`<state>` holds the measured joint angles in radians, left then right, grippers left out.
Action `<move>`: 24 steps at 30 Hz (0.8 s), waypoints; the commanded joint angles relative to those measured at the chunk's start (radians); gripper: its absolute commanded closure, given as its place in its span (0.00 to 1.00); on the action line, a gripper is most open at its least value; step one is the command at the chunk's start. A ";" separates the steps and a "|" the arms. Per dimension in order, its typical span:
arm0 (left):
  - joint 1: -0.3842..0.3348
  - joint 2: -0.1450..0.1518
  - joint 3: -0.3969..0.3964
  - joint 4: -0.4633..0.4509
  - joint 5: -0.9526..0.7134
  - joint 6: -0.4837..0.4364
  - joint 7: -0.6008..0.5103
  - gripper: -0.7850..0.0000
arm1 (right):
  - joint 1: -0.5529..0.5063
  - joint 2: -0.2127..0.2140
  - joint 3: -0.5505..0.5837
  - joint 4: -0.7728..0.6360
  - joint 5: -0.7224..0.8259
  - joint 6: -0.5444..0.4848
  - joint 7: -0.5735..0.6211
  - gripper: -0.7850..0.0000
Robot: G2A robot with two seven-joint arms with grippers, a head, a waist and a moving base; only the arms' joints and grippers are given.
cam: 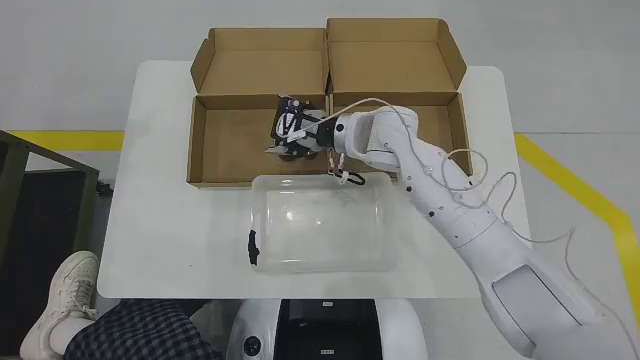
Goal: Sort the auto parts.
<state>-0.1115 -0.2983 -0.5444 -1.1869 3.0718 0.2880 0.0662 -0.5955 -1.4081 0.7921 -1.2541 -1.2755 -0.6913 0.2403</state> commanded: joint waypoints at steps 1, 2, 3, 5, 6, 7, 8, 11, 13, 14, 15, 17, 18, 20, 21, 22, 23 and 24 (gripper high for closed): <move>0.000 0.000 0.000 0.000 0.000 0.000 0.000 0.00 | -0.037 0.016 0.041 -0.074 0.000 -0.009 0.021 0.04; 0.000 0.000 0.000 0.000 0.000 0.000 0.000 0.00 | -0.058 0.024 0.064 -0.111 0.002 -0.015 0.030 0.00; 0.000 0.000 0.000 0.000 0.000 0.000 0.000 0.00 | -0.080 0.033 0.087 -0.147 0.005 -0.022 0.038 0.00; 0.000 0.000 0.000 0.000 0.000 0.000 0.000 0.00 | -0.128 0.050 0.139 -0.219 0.011 -0.034 0.051 0.00; 0.000 0.000 0.000 0.000 0.000 0.000 0.000 0.00 | -0.153 0.058 0.165 -0.254 0.010 -0.037 0.056 0.00; 0.000 0.000 0.000 0.000 0.000 0.000 0.000 0.00 | -0.181 0.066 0.192 -0.286 0.021 -0.042 0.054 0.00; 0.000 0.000 0.000 0.000 0.000 0.000 0.000 0.00 | -0.206 0.073 0.218 -0.315 0.024 -0.047 0.058 0.00; 0.000 0.000 0.000 0.000 0.000 0.000 0.000 0.00 | -0.283 0.094 0.294 -0.388 0.036 -0.057 0.056 0.00; 0.000 0.000 0.000 0.000 0.000 0.000 0.000 0.00 | -0.330 0.106 0.348 -0.422 0.046 -0.064 0.048 0.00; 0.000 0.000 0.000 0.000 0.000 0.000 0.000 0.00 | -0.353 0.112 0.374 -0.434 0.051 -0.071 0.045 0.00; 0.000 0.000 0.000 0.000 0.000 0.000 0.000 0.00 | -0.376 0.118 0.399 -0.449 0.057 -0.075 0.039 0.00; 0.000 0.000 0.000 0.000 0.000 0.000 0.000 0.00 | -0.423 0.129 0.453 -0.478 0.068 -0.088 0.018 0.00; 0.000 0.000 0.000 0.000 0.000 0.000 0.000 0.00 | -0.446 0.135 0.480 -0.492 0.069 -0.094 0.008 0.00; 0.000 0.000 0.000 0.000 0.000 0.000 0.000 0.00 | -0.492 0.145 0.533 -0.520 0.066 -0.104 -0.011 0.00; 0.000 0.000 0.000 0.000 0.000 0.000 0.000 0.00 | -0.514 0.150 0.558 -0.531 0.062 -0.108 -0.020 0.00; 0.000 0.000 0.000 0.000 0.000 0.000 0.000 0.00 | -0.536 0.155 0.582 -0.540 0.058 -0.111 -0.030 0.00; 0.000 0.000 0.000 0.000 0.000 0.000 0.000 0.00 | -0.556 0.159 0.604 -0.550 0.055 -0.115 -0.039 0.00; 0.000 0.000 0.000 0.000 0.000 0.000 0.000 0.00 | -0.577 0.163 0.624 -0.558 0.051 -0.120 -0.047 0.00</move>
<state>-0.1115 -0.2983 -0.5444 -1.1869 3.0718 0.2880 0.0662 -1.1535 -1.2486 1.3958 -1.8058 -1.2213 -0.8075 0.2000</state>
